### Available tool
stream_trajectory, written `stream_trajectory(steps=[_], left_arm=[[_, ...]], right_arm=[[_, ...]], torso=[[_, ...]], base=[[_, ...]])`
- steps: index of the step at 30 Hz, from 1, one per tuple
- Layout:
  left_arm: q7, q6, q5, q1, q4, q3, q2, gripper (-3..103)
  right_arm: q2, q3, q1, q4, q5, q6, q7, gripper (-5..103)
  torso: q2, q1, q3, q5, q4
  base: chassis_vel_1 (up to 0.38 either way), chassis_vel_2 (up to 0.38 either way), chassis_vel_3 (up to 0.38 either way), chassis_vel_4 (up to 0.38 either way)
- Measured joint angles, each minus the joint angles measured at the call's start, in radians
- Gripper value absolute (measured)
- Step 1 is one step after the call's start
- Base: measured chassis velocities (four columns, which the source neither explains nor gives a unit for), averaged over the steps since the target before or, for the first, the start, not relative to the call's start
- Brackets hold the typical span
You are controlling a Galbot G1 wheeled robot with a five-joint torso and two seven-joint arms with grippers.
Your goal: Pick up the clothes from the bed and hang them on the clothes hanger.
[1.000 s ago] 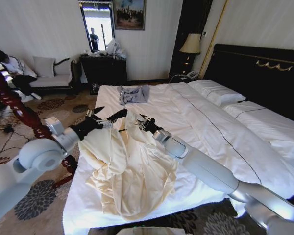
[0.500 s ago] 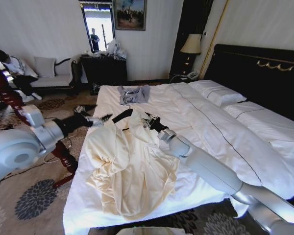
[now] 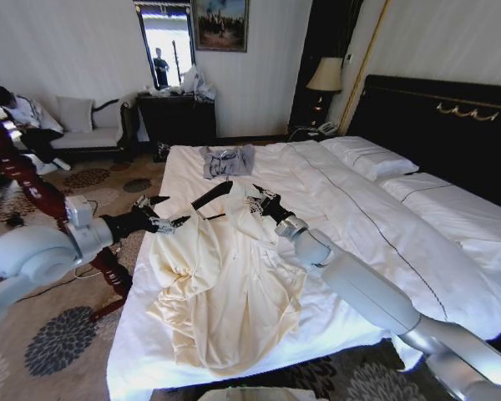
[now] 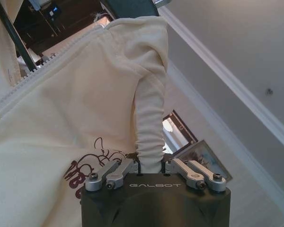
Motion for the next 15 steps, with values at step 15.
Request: stream_trajectory(steps=[15], left_arm=[[-0.035,-0.034,0.055,-0.084,-0.011,0.14,-0.041,66]], right_arm=[[0.021,-0.055,0.032,0.005,-0.019,0.007,-0.004,19]], torso=[[0.0,0.0,0.0,0.0,0.0]], base=[[0.0,0.0,0.0,0.0]])
